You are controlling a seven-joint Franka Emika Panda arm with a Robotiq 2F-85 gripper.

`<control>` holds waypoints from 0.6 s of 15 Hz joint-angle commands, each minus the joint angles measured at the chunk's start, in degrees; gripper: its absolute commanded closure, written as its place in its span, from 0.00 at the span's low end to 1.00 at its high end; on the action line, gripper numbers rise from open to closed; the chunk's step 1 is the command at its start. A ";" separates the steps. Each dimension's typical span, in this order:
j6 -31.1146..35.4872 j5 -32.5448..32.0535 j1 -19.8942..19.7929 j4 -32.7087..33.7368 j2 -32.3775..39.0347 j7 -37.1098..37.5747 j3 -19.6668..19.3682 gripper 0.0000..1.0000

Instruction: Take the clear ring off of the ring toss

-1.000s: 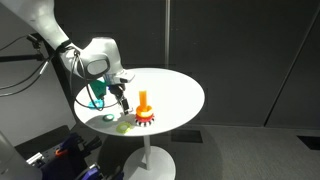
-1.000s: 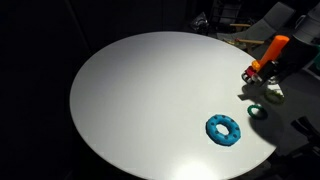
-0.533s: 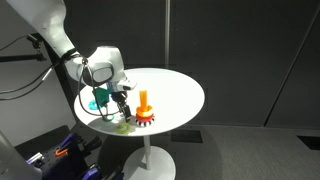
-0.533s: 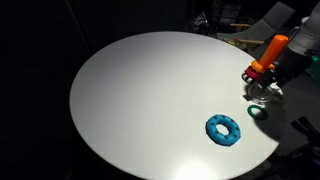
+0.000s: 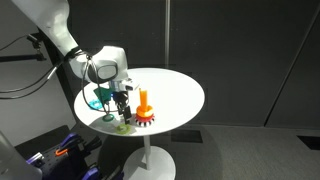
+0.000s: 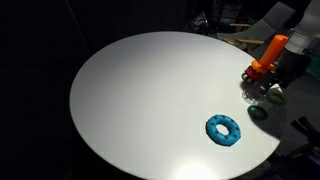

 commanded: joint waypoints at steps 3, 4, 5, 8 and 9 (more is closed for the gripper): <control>-14.14 -1.56 0.50 3.97 -4.44 -0.45 0.06 0.00; -16.16 -1.58 0.35 4.61 -5.21 -0.66 0.24 0.00; -18.12 -1.65 0.22 5.20 -6.08 -0.79 0.39 0.00; -23.55 -1.37 -0.07 6.78 -9.02 -1.39 0.85 0.00; -25.39 -1.03 -0.13 7.31 -10.16 -1.88 1.03 0.00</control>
